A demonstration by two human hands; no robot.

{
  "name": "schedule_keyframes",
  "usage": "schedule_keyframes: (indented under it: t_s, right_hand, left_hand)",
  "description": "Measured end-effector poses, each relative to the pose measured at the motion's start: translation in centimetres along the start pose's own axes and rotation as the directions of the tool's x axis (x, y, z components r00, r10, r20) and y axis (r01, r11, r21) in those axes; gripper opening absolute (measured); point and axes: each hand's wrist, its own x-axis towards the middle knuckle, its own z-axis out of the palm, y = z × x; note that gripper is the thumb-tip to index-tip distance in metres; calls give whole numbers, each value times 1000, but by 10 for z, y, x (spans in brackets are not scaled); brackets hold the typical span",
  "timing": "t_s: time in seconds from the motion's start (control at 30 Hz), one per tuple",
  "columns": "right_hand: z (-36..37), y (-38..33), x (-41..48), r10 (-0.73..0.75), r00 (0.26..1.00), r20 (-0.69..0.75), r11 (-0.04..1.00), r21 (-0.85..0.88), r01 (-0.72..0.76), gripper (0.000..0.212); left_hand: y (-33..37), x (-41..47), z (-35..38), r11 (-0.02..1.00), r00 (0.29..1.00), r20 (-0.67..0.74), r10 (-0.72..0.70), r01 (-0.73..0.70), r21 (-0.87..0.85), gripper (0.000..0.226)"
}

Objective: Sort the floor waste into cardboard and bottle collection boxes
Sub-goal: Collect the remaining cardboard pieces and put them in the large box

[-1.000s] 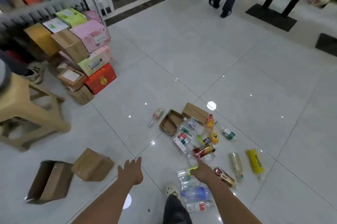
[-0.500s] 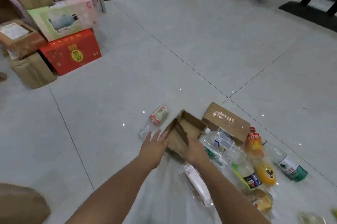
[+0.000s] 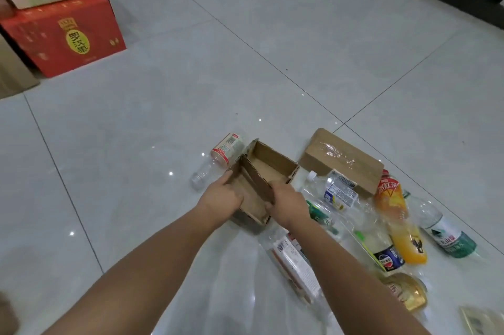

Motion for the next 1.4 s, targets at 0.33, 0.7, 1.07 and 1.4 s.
schedule_keyframes:
  t_s: [0.33,0.7,1.07,1.4]
  right_hand:
    - [-6,30,43,56,964,-259,992,-95,-83,60]
    - [-7,64,73,302,951,-65,953,13,-302,76]
    - [22,14,58,61,924,-379,993,-73,-96,46]
    - [47,-26,21,665,736,-130,567,729,-384,83]
  left_hand:
    - [-8,-16,0,993,996,-3,91,-91,-80,28]
    - [-12,-19,3,979,1000,10,5,-2,-204,28]
    - [-33,-22,-12,760,877,-48,-478,385,-523,17]
    - [-39,-36,-8,901,930,76,-359,367,-232,31]
